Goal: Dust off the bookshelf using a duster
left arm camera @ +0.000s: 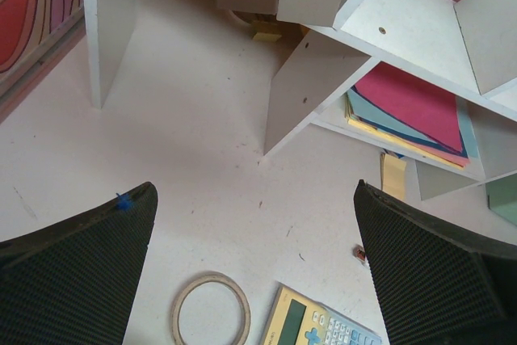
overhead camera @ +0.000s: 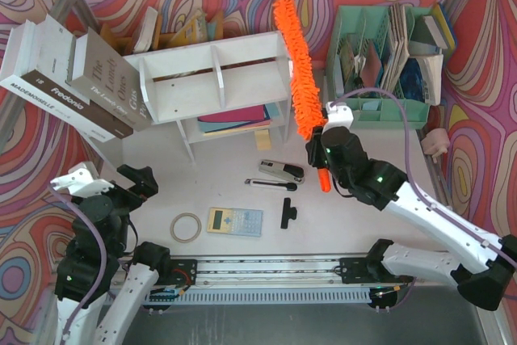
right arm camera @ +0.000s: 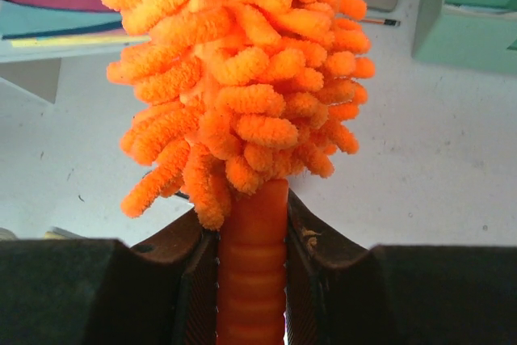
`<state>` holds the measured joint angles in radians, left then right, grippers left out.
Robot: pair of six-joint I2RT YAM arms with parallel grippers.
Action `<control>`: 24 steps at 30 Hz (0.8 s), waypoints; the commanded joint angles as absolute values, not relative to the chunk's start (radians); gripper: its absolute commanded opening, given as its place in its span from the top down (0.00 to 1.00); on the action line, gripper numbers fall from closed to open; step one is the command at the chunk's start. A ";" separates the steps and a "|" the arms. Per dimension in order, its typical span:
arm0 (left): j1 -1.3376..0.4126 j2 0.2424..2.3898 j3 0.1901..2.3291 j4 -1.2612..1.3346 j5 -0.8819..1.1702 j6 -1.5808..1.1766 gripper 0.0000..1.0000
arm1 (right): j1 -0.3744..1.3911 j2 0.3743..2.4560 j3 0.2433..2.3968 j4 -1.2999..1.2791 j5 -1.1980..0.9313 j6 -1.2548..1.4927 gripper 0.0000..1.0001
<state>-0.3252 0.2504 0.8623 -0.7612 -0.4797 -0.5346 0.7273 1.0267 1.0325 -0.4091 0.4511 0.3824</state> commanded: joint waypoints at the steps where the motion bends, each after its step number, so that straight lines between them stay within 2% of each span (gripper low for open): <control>1: -0.321 0.261 0.856 -0.771 -0.486 -0.532 0.02 | 0.732 1.060 0.971 -0.368 0.382 0.428 1.00; 10: -0.321 0.262 0.856 -0.765 -0.486 -0.531 0.02 | 0.733 1.104 0.837 -0.288 0.330 0.496 1.00; 21: -0.321 0.265 0.856 -0.765 -0.487 -0.529 0.02 | 0.733 1.019 1.063 -0.403 0.440 0.381 1.00; 24: -0.321 0.265 0.855 -0.765 -0.488 -0.531 0.02 | 0.732 0.996 1.066 -0.404 0.450 0.385 1.00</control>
